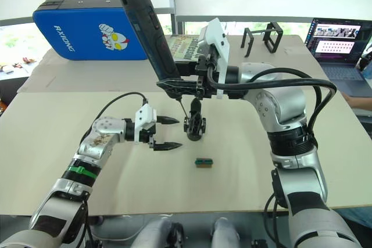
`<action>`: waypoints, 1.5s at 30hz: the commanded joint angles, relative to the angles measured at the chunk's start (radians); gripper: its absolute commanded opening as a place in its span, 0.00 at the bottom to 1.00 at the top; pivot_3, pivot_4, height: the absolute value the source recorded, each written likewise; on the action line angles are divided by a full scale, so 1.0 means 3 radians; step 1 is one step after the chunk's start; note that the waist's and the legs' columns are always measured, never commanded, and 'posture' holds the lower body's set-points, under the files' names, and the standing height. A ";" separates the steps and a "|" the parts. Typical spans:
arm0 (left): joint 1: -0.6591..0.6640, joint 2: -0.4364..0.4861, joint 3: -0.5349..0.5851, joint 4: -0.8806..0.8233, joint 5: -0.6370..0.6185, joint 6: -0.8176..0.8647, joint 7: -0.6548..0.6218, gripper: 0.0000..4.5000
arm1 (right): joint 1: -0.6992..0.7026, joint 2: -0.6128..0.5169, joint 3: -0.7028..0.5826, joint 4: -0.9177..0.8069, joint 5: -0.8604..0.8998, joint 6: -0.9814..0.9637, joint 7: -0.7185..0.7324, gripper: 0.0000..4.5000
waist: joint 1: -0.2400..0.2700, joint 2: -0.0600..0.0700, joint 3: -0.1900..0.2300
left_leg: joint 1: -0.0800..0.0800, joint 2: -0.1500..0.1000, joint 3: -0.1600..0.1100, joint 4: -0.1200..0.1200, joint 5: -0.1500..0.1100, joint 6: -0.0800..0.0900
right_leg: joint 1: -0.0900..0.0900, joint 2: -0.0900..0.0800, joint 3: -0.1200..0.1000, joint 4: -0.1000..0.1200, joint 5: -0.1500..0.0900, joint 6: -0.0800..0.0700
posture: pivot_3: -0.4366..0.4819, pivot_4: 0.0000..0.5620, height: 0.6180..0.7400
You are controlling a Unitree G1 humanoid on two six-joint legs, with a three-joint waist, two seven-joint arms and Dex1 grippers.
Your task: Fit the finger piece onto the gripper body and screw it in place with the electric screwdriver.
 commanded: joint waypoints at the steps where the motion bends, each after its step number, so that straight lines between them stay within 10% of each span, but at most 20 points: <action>1: -0.0065 -0.0021 0.0005 -0.0004 0.0013 -0.0096 -0.0004 1.00 | -0.0096 0.0013 -0.0152 -0.0136 0.0035 -0.0081 -0.0009 0.41 | 0.0000 0.0000 0.0000 | 0.0000 0.0000 0.0000 0.0000 0.0000 0.0000 | 0.0000 0.0000 0.0000 0.0000 0.0000 0.0000 | 0.48 0.27 1.00; 45: -0.0081 -0.0129 -0.0015 -0.0022 0.0066 -0.0088 -0.0014 1.00 | 0.0078 0.0021 -0.0146 -0.0165 -0.0128 -0.0277 0.0023 0.41 | -0.0001 0.0000 0.0000 | 0.0000 0.0000 0.0000 0.0000 0.0000 0.0000 | 0.0000 0.0000 0.0000 0.0000 0.0000 0.0000 | 0.48 0.27 1.00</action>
